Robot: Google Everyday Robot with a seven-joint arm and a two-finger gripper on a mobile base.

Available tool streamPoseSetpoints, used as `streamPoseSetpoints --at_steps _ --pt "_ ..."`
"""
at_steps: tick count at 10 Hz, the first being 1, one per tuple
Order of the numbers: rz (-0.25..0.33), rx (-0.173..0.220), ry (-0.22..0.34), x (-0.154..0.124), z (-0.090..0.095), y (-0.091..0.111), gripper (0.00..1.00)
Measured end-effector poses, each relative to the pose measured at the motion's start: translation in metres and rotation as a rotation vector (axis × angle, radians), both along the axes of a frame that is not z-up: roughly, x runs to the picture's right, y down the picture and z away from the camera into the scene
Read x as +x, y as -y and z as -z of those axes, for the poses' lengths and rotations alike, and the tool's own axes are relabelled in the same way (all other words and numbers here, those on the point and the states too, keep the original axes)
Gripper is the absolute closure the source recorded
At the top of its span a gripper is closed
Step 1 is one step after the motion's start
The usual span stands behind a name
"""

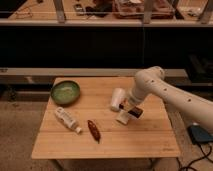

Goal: Place the eraser on the white sponge

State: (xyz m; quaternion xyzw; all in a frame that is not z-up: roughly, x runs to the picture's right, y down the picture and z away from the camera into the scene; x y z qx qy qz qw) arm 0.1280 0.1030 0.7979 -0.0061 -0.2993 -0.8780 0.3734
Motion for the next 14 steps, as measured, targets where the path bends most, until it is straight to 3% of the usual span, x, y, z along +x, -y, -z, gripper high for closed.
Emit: streamPoseSetpoints --at_steps 5,10,14 --pt "-0.014 0.051 0.021 -0.032 -0.027 -0.017 1.0" --pt "0.009 0.063 0.041 -0.025 -0.035 -0.022 0.97" --pt "0.0 0.069 0.055 -0.018 -0.041 -0.022 0.59"
